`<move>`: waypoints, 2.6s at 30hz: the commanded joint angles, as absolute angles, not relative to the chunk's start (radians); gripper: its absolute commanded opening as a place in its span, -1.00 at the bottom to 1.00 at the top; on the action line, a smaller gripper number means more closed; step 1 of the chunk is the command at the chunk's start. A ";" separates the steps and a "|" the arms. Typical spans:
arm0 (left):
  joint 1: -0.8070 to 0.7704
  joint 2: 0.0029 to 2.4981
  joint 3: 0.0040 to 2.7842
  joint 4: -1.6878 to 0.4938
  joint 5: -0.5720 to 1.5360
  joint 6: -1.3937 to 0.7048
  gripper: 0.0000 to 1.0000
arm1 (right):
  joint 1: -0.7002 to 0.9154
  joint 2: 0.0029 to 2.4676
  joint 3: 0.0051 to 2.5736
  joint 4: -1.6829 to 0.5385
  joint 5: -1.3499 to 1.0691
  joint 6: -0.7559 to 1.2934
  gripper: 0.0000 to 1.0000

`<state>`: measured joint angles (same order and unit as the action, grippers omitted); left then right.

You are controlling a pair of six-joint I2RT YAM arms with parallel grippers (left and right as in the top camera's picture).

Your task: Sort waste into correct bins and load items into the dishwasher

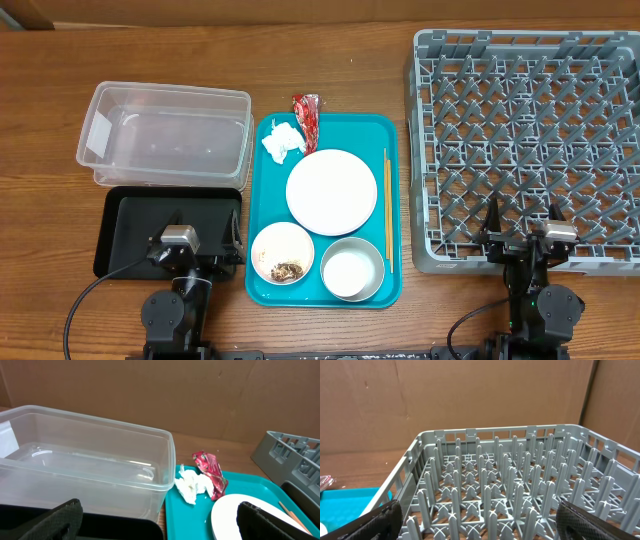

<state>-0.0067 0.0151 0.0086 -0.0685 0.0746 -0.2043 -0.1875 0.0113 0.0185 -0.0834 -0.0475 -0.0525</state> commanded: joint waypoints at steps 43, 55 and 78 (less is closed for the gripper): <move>-0.009 0.005 0.005 -0.072 0.068 -0.210 0.99 | -0.184 0.003 0.008 -0.080 -0.046 -0.053 1.00; -0.009 0.005 0.005 -0.071 0.080 -0.211 1.00 | -0.184 0.003 0.012 0.036 -0.439 -0.053 1.00; -0.009 0.308 0.665 -0.313 0.349 -0.441 1.00 | -0.184 0.477 0.867 -0.591 -0.622 0.255 1.00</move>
<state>-0.0067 0.1883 0.5030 -0.2375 0.2977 -0.5076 -0.1871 0.3672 0.7521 -0.5365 -0.5770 0.2489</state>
